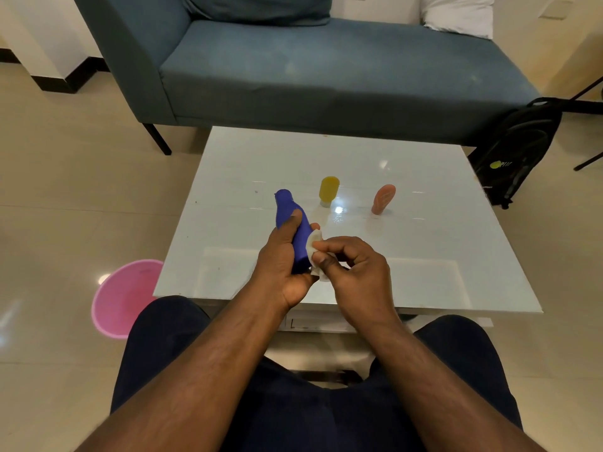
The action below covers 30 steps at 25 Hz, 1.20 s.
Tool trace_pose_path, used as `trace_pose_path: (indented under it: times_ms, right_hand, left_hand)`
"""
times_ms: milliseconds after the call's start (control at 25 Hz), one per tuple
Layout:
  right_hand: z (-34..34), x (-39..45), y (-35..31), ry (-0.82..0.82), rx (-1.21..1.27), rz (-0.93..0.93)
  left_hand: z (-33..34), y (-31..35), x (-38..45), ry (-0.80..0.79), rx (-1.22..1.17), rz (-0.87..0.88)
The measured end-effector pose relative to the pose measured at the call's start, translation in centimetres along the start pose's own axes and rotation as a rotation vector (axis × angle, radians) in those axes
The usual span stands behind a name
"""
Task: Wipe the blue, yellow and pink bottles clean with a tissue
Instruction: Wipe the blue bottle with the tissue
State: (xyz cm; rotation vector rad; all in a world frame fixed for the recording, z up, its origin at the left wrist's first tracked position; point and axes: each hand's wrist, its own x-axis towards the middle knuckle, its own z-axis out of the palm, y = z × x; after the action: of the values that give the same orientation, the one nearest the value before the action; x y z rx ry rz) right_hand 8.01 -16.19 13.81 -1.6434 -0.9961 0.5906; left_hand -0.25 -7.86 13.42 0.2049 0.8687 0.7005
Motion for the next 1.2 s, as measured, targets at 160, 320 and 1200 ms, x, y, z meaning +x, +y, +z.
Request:
trace_pose_path:
  times_ms: [160, 320, 1200]
  right_hand:
    - [-0.2, 1.7, -1.3, -0.007, 0.182, 0.125]
    - [0.2, 1.4, -2.0, 0.016, 0.124, 0.072]
    - [-0.4, 3.4, -2.0, 0.099, -0.227, -0.21]
  left_hand:
    - [0.0, 0.2, -0.2, -0.107, 0.111, -0.007]
    - [-0.1, 0.1, 0.0, -0.128, 0.158, 0.036]
    - [-0.2, -0.8, 0.2, -0.206, 0.209, 0.045]
